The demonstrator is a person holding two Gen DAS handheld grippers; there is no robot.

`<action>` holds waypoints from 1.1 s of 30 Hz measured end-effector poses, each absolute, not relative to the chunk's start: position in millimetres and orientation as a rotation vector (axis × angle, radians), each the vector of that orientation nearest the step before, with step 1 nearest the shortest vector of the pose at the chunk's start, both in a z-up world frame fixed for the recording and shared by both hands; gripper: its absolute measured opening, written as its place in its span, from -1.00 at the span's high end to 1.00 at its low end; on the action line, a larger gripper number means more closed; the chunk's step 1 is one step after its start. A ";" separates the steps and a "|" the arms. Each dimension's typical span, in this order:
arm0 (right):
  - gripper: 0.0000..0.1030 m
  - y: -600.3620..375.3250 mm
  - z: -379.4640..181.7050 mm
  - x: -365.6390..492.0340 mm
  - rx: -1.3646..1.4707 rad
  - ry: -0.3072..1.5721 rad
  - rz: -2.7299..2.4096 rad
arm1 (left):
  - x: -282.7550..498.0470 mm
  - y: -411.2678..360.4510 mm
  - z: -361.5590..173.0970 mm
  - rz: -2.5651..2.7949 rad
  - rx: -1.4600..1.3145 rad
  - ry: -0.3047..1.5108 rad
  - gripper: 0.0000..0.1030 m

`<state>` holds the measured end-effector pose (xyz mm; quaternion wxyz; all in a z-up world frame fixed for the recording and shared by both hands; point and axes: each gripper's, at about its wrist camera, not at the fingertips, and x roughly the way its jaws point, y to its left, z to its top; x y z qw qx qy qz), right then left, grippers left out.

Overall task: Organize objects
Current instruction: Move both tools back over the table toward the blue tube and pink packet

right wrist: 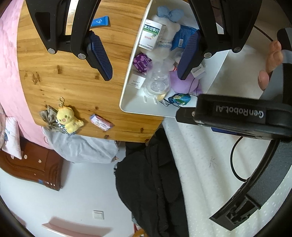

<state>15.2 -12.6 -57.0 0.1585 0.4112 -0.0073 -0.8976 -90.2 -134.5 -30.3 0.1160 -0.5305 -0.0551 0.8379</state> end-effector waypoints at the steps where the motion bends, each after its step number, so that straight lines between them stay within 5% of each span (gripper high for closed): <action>1: -0.44 -9.2 -57.7 16.2 1.181 -0.028 -2.575 | -91.3 -132.9 -29.3 2.452 -1.551 -0.154 -0.74; 10: -0.45 39.0 -82.5 20.7 1.318 -0.175 -2.660 | -120.5 -114.4 -12.4 2.412 -1.489 -0.090 -0.74; 21: -0.45 128.0 -148.3 31.7 1.632 -0.618 -2.718 | -184.7 -72.2 -6.2 2.306 -1.495 -0.086 -0.74; 26: -0.45 150.0 -191.6 40.1 1.778 -0.855 -2.618 | -218.4 -49.4 -18.3 2.235 -1.560 -0.123 -0.74; 33: -0.44 135.9 -228.3 30.9 1.858 -0.943 -2.438 | -263.8 -22.3 -64.3 2.107 -1.758 -0.226 -0.74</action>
